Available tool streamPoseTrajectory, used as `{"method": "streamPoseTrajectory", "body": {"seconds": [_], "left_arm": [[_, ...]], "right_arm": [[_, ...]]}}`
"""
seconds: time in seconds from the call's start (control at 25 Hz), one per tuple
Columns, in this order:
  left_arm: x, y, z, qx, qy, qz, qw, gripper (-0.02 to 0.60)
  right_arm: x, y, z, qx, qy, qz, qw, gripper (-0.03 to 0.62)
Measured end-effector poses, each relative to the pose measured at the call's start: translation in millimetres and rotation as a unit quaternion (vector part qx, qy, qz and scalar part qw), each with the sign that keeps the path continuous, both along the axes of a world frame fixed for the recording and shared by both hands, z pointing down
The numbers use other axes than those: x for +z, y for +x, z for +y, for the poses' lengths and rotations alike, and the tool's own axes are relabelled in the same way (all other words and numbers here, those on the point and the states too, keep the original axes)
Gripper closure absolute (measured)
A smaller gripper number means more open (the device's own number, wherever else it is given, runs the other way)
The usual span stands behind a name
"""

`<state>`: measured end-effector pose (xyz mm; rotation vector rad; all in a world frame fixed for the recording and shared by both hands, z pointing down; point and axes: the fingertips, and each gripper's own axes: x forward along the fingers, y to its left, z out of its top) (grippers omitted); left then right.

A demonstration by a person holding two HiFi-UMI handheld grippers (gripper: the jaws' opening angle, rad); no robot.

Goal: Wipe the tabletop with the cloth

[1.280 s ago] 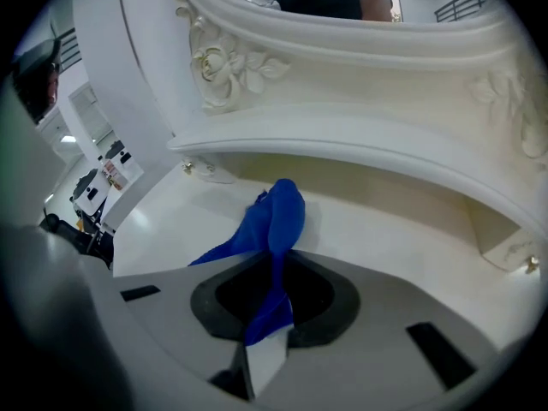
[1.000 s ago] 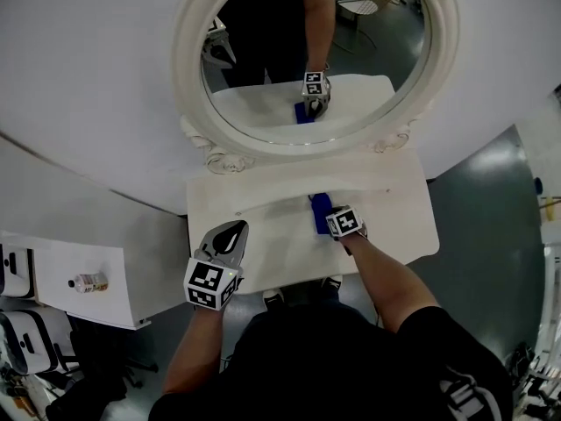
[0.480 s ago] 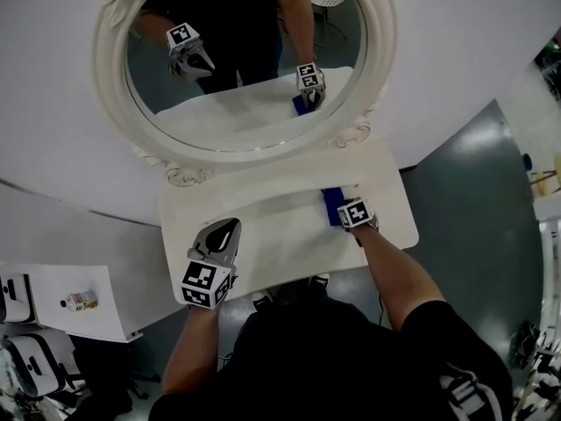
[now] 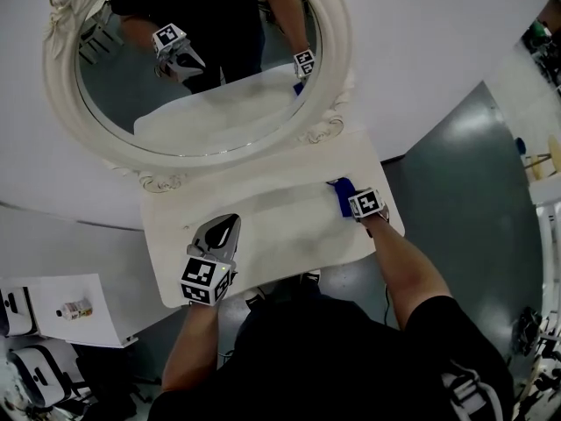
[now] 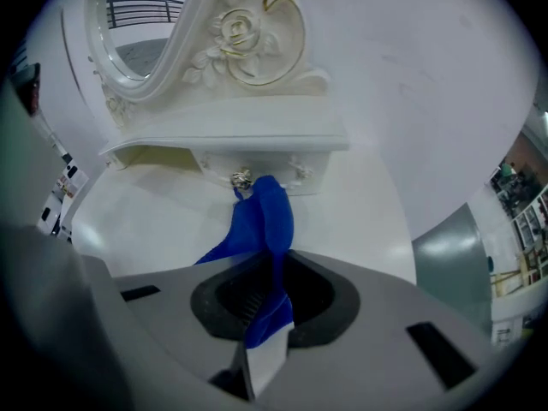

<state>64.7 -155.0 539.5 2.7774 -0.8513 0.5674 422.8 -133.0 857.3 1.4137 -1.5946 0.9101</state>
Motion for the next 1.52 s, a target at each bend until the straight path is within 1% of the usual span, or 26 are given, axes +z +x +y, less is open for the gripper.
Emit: {"method": "streamPoseTrajectory", "body": {"seconds": [0.28, 0.44, 0.52, 0.64, 0.68, 0.8, 0.84, 0.96, 1.04, 1.12, 1.24, 1.36, 1.44, 1.52], "left_arm": [[5, 20, -1, 0.005, -0.002, -0.003, 1.0, 0.569], [8, 24, -2, 0.003, -0.006, -0.002, 1.0, 0.569], [8, 24, -3, 0.002, -0.006, -0.002, 1.0, 0.569], [6, 20, -7, -0.003, -0.002, -0.001, 1.0, 0.569], [4, 18, -9, -0.005, -0.001, -0.001, 1.0, 0.569], [-2, 8, -10, -0.013, 0.005, 0.001, 0.9999, 0.569], [-4, 3, -10, -0.017, 0.007, 0.002, 0.9998, 0.569], [-10, -15, -8, -0.029, 0.014, 0.006, 0.9995, 0.569], [-13, -30, -6, -0.04, 0.017, 0.008, 0.999, 0.569], [-16, -50, -4, -0.054, 0.018, 0.01, 0.9983, 0.569], [-20, -84, 1, -0.075, 0.019, 0.013, 0.9969, 0.569], [-23, -123, 7, -0.099, 0.022, 0.013, 0.9947, 0.569], [-23, -152, 11, -0.119, 0.022, 0.011, 0.9925, 0.569], [-24, -181, 17, -0.14, 0.023, 0.01, 0.9898, 0.569]], "right_arm": [[0, 68, 14, 0.045, -0.005, 0.021, 0.999, 0.554], [0, 88, 20, 0.056, -0.008, 0.029, 0.998, 0.554], [0, 88, 20, 0.057, -0.009, 0.024, 0.998, 0.554], [-5, 63, 9, 0.052, -0.001, -0.021, 0.998, 0.554], [-8, 58, 7, 0.051, 0.0, -0.022, 0.998, 0.554], [-23, 54, 3, 0.044, 0.007, 0.019, 0.999, 0.554], [-28, 44, 0, 0.038, 0.013, 0.019, 0.999, 0.554], [-37, 0, -5, 0.023, 0.023, -0.004, 0.999, 0.554], [-40, -39, -8, 0.006, 0.025, -0.02, 0.999, 0.554], [-45, -86, -14, -0.022, 0.03, -0.035, 0.999, 0.554], [-55, -168, -26, -0.078, 0.038, -0.058, 0.995, 0.554], [-70, -258, -36, -0.139, 0.048, -0.09, 0.985, 0.554], [-82, -321, -40, -0.182, 0.053, -0.114, 0.975, 0.554], [-92, -383, -39, -0.226, 0.057, -0.136, 0.963, 0.554]]}}
